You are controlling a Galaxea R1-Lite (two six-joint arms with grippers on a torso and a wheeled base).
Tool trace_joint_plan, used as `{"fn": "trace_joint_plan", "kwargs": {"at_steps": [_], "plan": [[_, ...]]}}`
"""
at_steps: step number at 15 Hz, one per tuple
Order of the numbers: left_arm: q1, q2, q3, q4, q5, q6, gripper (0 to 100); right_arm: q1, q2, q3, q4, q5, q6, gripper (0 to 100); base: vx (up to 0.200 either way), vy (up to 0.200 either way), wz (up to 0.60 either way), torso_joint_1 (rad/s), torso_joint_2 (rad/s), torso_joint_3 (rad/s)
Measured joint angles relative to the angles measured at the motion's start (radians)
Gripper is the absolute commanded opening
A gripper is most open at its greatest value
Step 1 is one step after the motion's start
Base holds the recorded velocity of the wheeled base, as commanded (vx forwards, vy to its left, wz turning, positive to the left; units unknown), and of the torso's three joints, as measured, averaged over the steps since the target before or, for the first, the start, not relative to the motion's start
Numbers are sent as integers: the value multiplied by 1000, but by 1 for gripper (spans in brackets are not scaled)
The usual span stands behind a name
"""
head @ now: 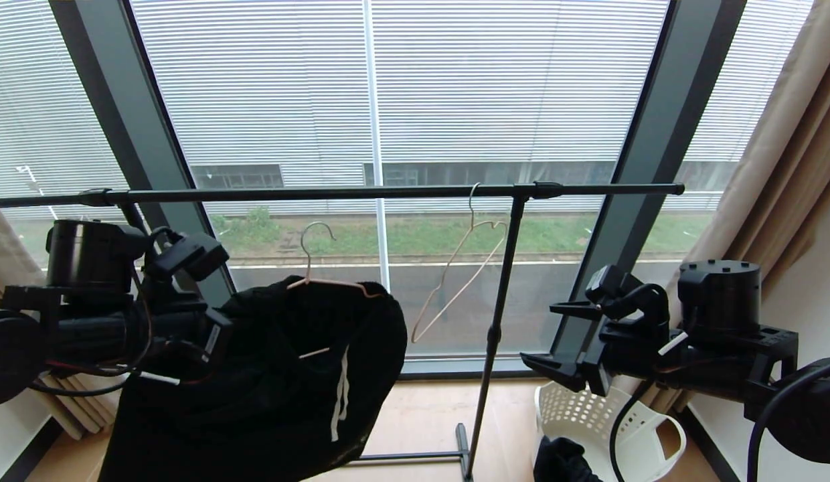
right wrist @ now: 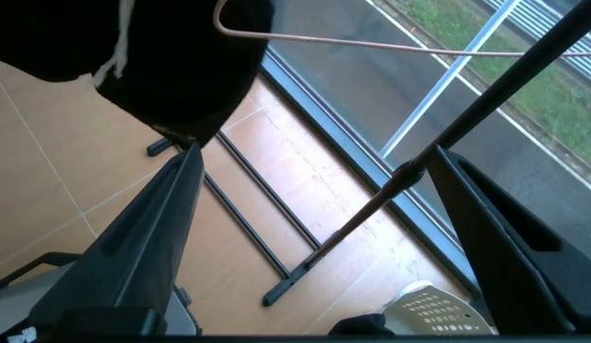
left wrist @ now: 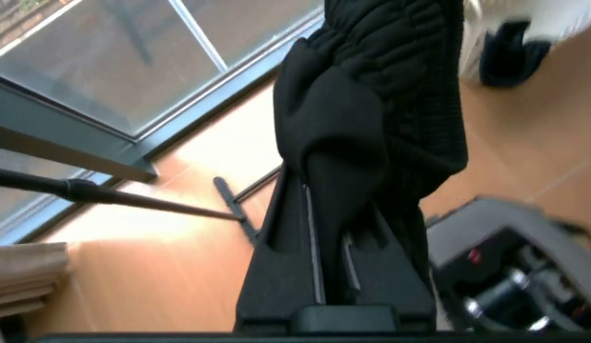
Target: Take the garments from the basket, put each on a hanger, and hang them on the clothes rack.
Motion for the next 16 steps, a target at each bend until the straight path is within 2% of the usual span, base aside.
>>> {"fn": "trace_joint_plan", "kwargs": {"at_steps": [2,3,5,7,9,12,16], "plan": [[-57,28,-60,-23,62,-134,0,-1,0,0,0,0,0,100,0,0,0,0,0,0],[-86,41,-91,-33,81,-174,0,0,0,-1,0,0,0,100,0,0,0,0,0,0],[-117,63,-132,-41,102,-201,0,-1,0,-1,0,0,0,100,0,0,0,0,0,0],[-143,107,-204,-47,179,-215,0,0,0,-1,0,0,0,100,0,0,0,0,0,0],[-170,161,-282,-49,234,-259,0,0,0,-1,0,0,0,100,0,0,0,0,0,0],[-204,232,-379,-50,284,-305,0,0,0,-2,0,0,0,100,0,0,0,0,0,0],[-245,312,-440,-51,334,-341,0,0,0,-2,0,0,0,100,0,0,0,0,0,0]]}}
